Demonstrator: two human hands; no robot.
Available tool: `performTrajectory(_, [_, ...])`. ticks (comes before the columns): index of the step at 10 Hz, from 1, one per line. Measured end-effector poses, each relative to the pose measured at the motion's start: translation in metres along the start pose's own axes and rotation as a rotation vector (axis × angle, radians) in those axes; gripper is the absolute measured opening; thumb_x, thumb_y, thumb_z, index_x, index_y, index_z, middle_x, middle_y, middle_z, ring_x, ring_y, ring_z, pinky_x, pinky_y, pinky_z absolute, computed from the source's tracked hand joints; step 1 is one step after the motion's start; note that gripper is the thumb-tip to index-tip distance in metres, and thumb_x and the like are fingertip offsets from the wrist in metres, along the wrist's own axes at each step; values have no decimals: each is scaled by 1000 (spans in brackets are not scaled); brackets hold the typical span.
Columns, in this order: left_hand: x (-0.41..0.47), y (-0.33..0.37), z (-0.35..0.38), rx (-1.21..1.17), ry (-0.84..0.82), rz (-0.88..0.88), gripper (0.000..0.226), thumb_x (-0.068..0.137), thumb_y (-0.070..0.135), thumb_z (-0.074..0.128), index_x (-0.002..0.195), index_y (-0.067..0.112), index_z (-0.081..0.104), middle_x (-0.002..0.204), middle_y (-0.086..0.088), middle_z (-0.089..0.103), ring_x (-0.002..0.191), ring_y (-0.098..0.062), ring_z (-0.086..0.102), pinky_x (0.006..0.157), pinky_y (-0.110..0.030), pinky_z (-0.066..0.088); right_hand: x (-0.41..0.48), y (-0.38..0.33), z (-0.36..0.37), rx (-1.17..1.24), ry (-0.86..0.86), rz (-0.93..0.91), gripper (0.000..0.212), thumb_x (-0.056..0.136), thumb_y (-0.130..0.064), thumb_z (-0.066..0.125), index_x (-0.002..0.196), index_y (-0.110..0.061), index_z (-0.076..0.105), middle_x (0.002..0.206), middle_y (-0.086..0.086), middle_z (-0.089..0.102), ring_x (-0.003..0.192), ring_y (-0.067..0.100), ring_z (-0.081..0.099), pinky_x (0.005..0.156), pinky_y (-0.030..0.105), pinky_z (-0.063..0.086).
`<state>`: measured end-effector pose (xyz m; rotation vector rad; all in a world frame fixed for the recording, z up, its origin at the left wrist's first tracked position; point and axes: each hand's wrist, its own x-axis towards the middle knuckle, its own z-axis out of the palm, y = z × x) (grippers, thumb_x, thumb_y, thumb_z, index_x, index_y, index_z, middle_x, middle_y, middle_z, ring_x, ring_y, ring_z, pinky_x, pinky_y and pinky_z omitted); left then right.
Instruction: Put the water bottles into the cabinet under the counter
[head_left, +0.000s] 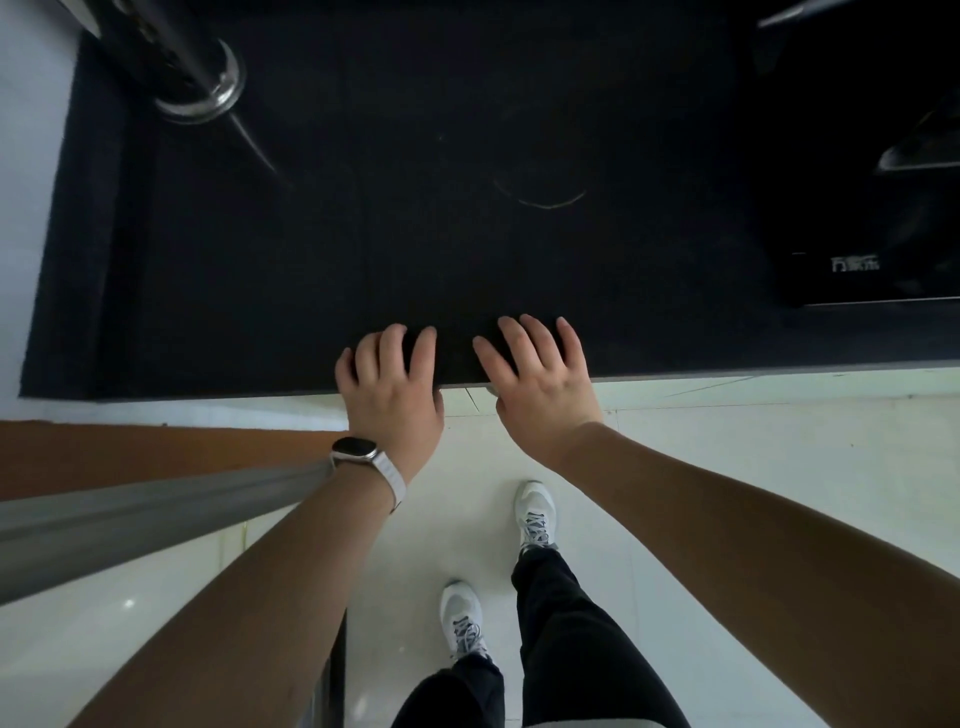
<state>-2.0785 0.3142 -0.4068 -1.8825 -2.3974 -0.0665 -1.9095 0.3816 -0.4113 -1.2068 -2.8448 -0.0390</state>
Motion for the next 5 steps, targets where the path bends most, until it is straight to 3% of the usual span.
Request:
performTrajectory(2, [-5,-1,-19,-84,-99,25,68,71,21,81,133,12,55,131,-17,55,121,-40,51,101,-58,43,-3,-2,-21,41,-106,32,70,75,-24,74,140,-14,50,143,16,48,133,37,43,112,57,29])
performTrajectory(4, [-34,-16,-65,-178,-43,117,58,74,14,78,129,12,60,123,-12,60,113,-37,56,96,-51,48,-23,-3,-69,42,-146,58,47,92,-39,55,132,-14,52,140,8,48,131,29,43,116,48,25])
performTrajectory(5, [-49,-29,-90,-167,33,170,57,78,19,76,131,13,59,128,-12,59,120,-35,54,99,-51,46,-38,-6,-96,21,-111,66,46,94,-42,49,131,-16,53,135,6,51,127,28,46,115,46,27])
